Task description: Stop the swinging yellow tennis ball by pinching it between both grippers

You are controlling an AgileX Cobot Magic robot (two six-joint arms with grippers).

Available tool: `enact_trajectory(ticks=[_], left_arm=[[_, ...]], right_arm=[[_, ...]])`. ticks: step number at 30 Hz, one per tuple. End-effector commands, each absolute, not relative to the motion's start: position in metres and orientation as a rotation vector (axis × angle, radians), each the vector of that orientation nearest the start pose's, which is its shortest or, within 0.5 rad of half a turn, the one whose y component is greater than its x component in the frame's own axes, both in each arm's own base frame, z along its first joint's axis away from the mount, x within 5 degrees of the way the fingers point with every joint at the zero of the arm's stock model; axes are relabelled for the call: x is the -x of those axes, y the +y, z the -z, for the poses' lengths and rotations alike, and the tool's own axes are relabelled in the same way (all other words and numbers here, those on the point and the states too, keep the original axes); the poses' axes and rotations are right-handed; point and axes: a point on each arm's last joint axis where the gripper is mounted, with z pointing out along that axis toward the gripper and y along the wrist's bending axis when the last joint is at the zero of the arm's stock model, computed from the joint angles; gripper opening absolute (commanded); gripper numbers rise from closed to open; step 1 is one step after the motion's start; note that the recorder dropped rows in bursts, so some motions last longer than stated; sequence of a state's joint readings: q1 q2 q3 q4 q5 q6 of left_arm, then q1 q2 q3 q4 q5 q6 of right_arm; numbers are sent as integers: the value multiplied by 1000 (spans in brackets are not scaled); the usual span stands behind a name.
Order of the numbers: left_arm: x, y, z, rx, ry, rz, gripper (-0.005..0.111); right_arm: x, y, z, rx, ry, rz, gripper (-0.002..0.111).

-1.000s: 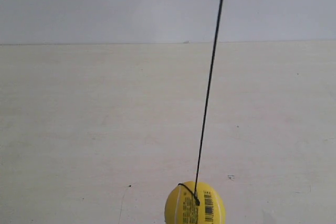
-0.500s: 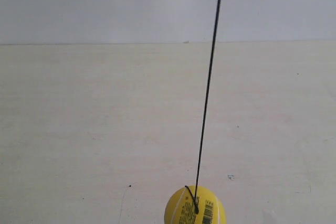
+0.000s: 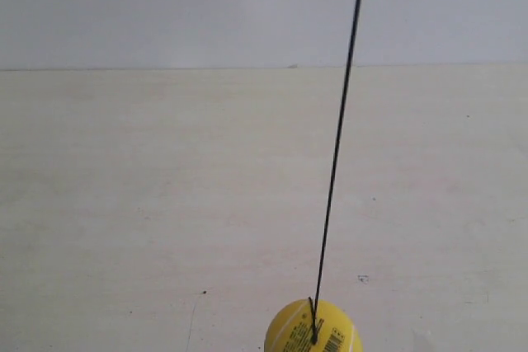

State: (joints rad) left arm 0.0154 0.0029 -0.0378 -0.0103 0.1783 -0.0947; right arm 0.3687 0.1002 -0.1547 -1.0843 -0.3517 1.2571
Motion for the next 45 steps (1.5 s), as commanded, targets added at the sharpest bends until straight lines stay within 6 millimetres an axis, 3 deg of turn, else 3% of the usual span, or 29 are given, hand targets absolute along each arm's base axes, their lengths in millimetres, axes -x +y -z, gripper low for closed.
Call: enact_trajectory(ticks=[1,11,18,45], left_arm=[[-56,1,-203,80,1590,52,5],[-56,1,-200,7,1625,-20,5],[-54,1,-186,-65,1784,-79,5],[-55,1,-187,-46,1776,-56,5]], right_arm=[[-36,44,-273,381,1243,-679,0],[-35,45,-274,399,1227,-696,0],[-35,45,-274,399,1227,-696,0],[-35,45,-274,398,1228,-698,0]])
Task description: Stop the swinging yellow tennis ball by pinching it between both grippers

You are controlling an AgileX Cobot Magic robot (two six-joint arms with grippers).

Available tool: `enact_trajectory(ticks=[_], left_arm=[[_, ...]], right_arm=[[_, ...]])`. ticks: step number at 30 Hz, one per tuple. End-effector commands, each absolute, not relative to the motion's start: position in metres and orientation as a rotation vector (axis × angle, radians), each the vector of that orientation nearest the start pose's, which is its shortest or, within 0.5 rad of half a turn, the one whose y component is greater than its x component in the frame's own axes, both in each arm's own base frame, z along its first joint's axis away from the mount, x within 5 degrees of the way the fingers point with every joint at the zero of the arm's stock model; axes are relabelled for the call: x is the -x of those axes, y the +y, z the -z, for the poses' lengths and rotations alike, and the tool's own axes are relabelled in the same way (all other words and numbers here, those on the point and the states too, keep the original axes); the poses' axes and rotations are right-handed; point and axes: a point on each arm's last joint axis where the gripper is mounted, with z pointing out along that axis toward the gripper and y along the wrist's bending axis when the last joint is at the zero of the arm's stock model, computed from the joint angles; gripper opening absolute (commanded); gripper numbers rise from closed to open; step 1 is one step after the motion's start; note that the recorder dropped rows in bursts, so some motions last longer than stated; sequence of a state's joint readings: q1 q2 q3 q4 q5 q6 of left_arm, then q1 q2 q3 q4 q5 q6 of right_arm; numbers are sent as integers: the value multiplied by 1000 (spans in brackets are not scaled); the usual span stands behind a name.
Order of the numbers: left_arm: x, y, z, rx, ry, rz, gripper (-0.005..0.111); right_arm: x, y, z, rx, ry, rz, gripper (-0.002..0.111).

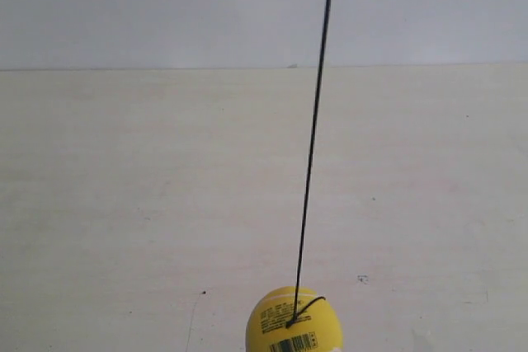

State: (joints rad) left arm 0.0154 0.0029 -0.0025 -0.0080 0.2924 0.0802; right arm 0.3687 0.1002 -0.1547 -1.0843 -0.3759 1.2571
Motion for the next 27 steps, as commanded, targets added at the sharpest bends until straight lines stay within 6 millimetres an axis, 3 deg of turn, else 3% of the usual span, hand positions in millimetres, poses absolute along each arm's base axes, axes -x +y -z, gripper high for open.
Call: enact_trajectory(ticks=[1,21,27], left_arm=[[-55,1,-187,-46,1776,-56,5],[-55,1,-187,-46,1776,-56,5],[-55,1,-187,-46,1776,-56,5]], right_arm=[[-35,45,-274,398,1228,-698,0],[-35,45,-274,392,1230,-692,0],[-39,36,-281,175,1205,-812,0]])
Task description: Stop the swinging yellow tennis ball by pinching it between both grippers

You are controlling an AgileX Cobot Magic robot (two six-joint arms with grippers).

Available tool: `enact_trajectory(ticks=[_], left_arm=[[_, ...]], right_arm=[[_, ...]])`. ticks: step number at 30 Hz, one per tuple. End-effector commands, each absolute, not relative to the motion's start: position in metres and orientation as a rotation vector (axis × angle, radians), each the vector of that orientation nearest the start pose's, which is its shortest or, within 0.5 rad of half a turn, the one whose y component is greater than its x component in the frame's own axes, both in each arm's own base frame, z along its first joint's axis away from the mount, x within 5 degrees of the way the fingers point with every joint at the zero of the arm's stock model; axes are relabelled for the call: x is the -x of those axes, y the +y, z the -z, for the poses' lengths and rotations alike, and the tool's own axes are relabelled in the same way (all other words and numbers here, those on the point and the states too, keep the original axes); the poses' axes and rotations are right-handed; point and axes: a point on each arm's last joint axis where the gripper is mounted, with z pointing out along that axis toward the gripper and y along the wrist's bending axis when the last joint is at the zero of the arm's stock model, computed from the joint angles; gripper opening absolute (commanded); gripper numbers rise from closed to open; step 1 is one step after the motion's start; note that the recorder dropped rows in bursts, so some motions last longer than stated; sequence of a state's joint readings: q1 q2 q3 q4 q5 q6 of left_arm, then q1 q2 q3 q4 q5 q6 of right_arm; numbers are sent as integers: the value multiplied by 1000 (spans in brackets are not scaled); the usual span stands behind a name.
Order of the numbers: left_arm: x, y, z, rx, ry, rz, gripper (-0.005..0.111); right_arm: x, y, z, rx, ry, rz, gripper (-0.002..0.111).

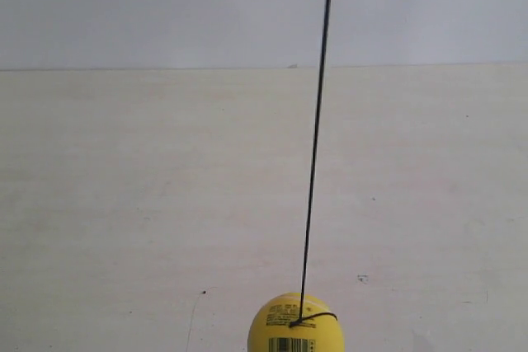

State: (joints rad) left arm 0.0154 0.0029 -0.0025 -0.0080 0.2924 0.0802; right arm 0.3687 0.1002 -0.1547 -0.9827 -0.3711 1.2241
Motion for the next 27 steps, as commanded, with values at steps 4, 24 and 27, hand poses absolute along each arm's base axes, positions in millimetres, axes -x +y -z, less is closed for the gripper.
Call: enact_trajectory(ticks=[4,24,27], left_arm=[[-55,1,-187,-46,1776,-56,5],[-55,1,-187,-46,1772,-57,5],[-55,1,-187,-46,1772,-57,5]], right_arm=[[-35,26,-286,54,1134,-828,0],[-54,3,-224,-103,1361,-199,0],[-56,2,-214,-49,1471,-102,0]])
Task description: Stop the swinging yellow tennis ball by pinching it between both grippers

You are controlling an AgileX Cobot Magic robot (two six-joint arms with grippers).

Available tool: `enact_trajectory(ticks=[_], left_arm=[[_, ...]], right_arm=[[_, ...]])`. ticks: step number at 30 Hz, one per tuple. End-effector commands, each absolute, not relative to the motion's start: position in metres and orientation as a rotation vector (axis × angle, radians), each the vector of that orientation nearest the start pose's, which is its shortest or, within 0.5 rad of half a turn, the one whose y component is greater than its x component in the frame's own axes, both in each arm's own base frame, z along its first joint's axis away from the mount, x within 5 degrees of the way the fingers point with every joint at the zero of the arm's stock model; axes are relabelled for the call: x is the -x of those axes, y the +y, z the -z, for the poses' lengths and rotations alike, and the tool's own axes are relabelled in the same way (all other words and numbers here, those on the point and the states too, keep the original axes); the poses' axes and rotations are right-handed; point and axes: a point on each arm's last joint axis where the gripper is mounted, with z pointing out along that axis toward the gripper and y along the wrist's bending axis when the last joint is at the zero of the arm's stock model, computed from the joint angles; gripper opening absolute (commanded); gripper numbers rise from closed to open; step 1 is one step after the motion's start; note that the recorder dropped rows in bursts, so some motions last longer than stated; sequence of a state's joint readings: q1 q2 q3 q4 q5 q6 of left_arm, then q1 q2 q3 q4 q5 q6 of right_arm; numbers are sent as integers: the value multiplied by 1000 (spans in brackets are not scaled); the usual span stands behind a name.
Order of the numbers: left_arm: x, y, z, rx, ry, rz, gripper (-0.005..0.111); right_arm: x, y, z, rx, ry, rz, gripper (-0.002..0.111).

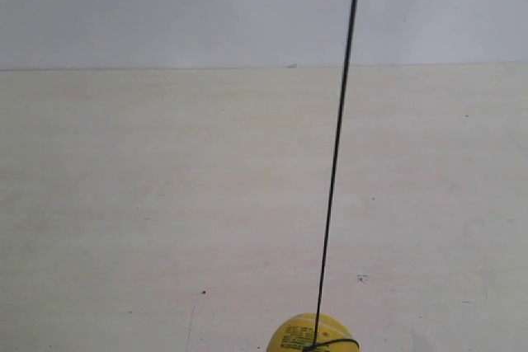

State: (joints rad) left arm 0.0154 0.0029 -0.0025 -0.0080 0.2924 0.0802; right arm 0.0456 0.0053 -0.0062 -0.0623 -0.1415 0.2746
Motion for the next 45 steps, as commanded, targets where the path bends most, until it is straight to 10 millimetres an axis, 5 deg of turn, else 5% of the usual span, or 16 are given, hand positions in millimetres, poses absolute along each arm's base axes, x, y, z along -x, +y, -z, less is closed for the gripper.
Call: enact_trajectory(ticks=[1,9,45], left_arm=[[-55,1,-187,-46,1772,-57,5],[-55,1,-187,-46,1772,-57,5],[-55,1,-187,-46,1772,-57,5]], right_arm=[[-56,1,-211,-37,1512,-83,0],[-54,0,-183,12,1813,-4,0],[-54,0,-184,23,1804,1,0]])
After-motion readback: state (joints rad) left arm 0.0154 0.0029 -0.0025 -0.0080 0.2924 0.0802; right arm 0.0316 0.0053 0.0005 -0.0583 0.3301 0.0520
